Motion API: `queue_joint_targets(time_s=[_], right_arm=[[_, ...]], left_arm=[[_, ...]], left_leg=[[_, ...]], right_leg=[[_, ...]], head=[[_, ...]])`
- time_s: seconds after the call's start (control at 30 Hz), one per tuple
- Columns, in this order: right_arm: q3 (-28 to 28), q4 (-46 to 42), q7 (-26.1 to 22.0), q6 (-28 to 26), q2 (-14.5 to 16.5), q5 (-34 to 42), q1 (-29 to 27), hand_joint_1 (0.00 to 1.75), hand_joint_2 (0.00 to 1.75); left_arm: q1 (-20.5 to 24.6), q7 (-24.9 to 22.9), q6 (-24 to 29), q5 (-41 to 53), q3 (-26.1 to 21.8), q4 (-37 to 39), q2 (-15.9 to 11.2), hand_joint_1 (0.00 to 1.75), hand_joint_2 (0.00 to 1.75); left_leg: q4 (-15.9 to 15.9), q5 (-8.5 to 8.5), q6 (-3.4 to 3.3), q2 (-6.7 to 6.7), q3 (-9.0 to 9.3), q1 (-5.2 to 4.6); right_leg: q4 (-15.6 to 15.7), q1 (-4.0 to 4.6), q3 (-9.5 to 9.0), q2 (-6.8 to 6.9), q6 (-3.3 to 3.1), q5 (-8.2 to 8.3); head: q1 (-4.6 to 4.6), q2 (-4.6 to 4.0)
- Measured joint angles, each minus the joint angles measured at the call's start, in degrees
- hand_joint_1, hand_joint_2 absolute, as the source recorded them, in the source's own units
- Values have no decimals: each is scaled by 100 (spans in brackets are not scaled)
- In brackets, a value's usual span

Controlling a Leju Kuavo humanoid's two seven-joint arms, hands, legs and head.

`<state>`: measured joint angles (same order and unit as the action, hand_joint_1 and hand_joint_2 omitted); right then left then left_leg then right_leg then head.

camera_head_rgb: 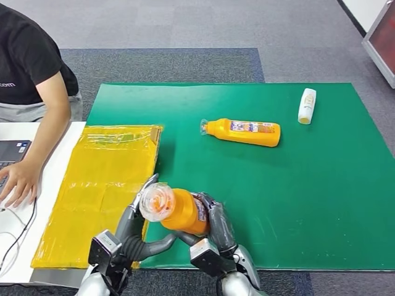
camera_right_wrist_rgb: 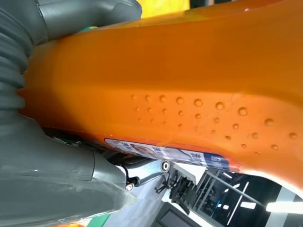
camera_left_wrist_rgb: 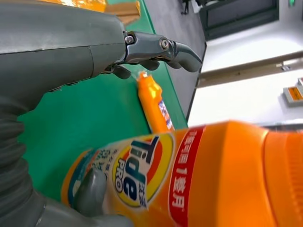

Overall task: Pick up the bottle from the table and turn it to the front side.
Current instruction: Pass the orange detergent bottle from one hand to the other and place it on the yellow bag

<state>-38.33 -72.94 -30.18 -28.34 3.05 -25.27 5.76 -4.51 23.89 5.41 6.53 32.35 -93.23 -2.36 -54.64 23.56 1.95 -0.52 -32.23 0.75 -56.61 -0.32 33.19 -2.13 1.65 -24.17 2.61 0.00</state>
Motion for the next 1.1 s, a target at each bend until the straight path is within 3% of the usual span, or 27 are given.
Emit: queue_joint_targets(time_s=[0.43,0.63,0.87,1.1], right_arm=[[-64,0,-57,10,-14,19,74,129,175],[-69,1,-75,37,-23,37,85,113,175],[-72,2,-110,86,-25,69,87,118,175],[-73,2,-134,100,-32,93,89,103,175]], left_arm=[[418,7,-286,350,61,91,-15,0,175],[604,39,-333,574,172,95,-46,0,175],[803,-61,-502,648,293,140,-63,0,175],[954,-109,-574,647,374,219,-56,0,175]], left_leg=[[-1,-1,1,-1,-2,0],[-1,-1,1,-1,-3,0],[-1,-1,1,-1,-4,0],[-1,-1,1,-1,-4,0]], right_leg=[[-1,0,2,0,0,0],[-1,0,2,0,0,0],[-1,0,4,0,0,0],[-1,0,5,0,0,0]], head=[[-1,0],[-1,0],[-1,0],[-1,0]])
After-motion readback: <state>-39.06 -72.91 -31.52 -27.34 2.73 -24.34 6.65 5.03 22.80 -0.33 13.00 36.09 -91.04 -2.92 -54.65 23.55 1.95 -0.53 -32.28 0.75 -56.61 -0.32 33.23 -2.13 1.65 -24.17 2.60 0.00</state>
